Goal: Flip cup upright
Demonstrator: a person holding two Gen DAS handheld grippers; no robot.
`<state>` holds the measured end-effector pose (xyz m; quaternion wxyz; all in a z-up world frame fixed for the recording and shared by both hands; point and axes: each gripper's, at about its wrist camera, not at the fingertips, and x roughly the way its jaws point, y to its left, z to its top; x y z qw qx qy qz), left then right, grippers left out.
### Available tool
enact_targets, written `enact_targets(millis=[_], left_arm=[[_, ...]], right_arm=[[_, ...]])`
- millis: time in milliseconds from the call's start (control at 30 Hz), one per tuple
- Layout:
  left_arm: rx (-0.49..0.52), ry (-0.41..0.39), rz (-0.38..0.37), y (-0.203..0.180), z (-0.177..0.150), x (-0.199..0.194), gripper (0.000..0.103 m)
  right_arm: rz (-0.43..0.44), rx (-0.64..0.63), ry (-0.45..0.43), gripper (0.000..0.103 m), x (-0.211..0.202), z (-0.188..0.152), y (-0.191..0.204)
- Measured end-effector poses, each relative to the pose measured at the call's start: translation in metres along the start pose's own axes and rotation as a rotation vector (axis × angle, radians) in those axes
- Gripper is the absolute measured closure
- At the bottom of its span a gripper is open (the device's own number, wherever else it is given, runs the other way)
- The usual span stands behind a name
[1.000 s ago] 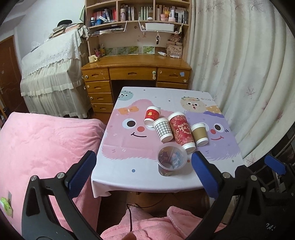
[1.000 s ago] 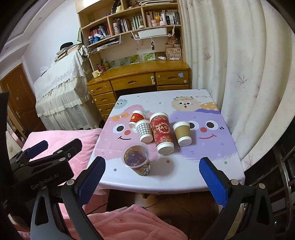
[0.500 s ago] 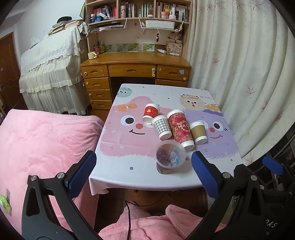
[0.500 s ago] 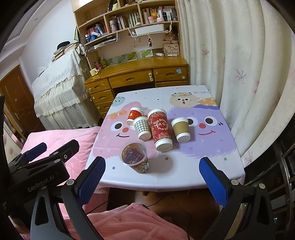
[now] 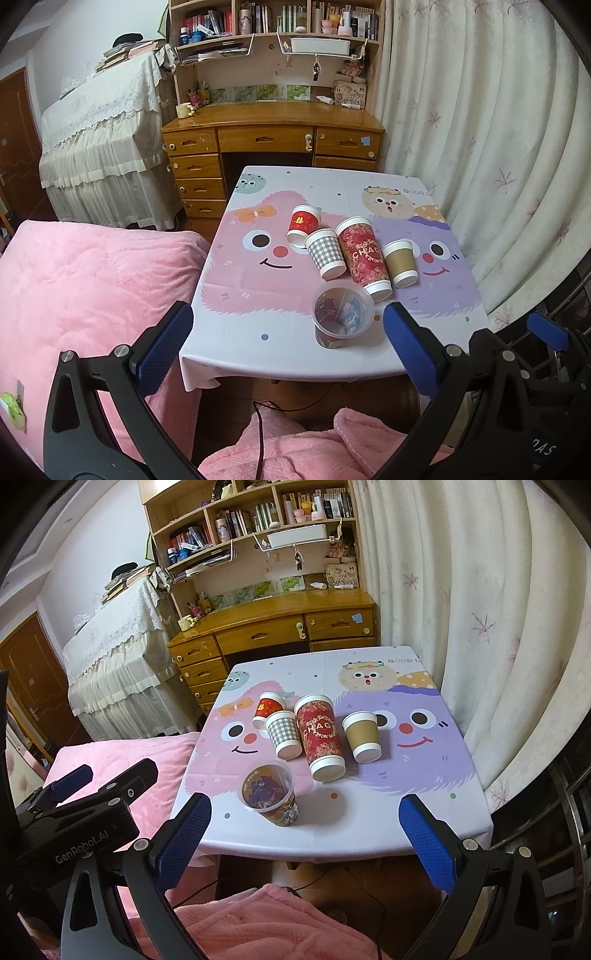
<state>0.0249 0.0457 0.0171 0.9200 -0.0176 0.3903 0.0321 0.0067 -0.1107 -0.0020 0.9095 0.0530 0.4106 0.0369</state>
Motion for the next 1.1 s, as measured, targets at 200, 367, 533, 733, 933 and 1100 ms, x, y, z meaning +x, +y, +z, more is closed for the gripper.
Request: enact_targets(millis=[200,367,533,733,933,1100], left_arm=[[0.001,0.011,0.003,0.003,0.000,0.003,0.001],[0.002,0.015,0.004,0.005,0.000,0.006,0.001],[0.004,0.017,0.003,0.004,0.000,0.008,0.001],[0.007,0.019,0.007,0.005,-0.001,0.008,0.001],[0.010,0.021,0.011,0.003,0.000,0.010,0.001],[0.024,0.028,0.027,0.005,-0.007,0.012,0.001]], right_arm=[[0.000,0.006,0.013,0.000,0.005,-0.004,-0.001],[0.001,0.011,0.019,0.000,0.007,-0.007,-0.002],[0.001,0.010,0.020,0.000,0.007,-0.006,-0.003],[0.006,0.014,0.024,0.000,0.008,-0.007,-0.004],[0.006,0.015,0.022,0.000,0.007,-0.006,-0.004],[0.013,0.026,0.027,0.000,0.009,-0.008,-0.004]])
